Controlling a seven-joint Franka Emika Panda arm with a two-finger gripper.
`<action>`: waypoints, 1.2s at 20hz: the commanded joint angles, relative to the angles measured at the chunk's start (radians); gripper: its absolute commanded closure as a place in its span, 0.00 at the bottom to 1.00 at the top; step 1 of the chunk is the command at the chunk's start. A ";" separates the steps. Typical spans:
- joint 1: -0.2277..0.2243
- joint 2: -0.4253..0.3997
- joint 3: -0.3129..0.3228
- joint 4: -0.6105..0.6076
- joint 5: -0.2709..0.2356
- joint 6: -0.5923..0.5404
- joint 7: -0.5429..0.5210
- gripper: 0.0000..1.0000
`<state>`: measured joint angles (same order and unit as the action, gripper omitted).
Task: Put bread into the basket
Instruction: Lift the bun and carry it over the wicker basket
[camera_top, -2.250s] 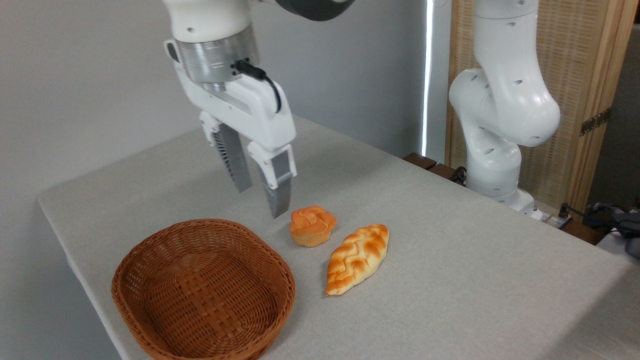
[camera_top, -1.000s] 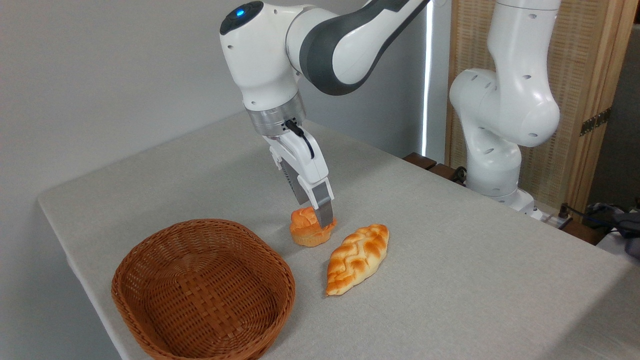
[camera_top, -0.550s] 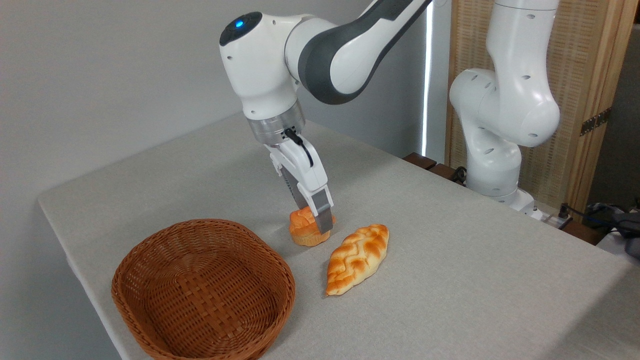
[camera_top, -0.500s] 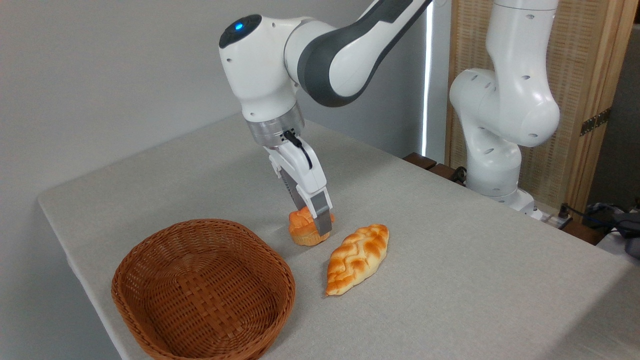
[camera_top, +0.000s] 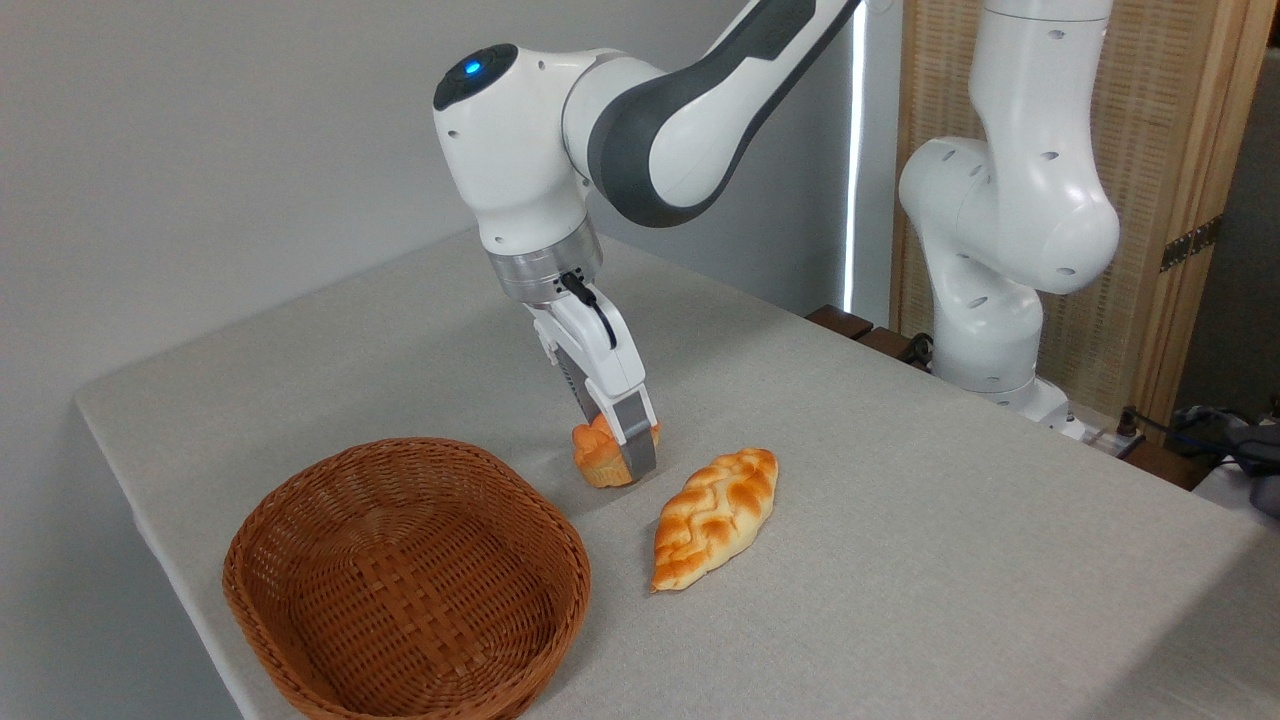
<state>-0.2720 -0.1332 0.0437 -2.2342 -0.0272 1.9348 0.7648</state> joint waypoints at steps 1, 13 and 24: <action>-0.003 -0.008 0.001 -0.007 0.015 0.024 0.011 0.69; -0.001 -0.034 0.001 0.152 -0.017 -0.118 0.007 0.69; 0.016 0.009 0.021 0.280 -0.073 0.134 0.004 0.62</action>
<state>-0.2591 -0.1617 0.0548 -1.9687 -0.0826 1.9793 0.7647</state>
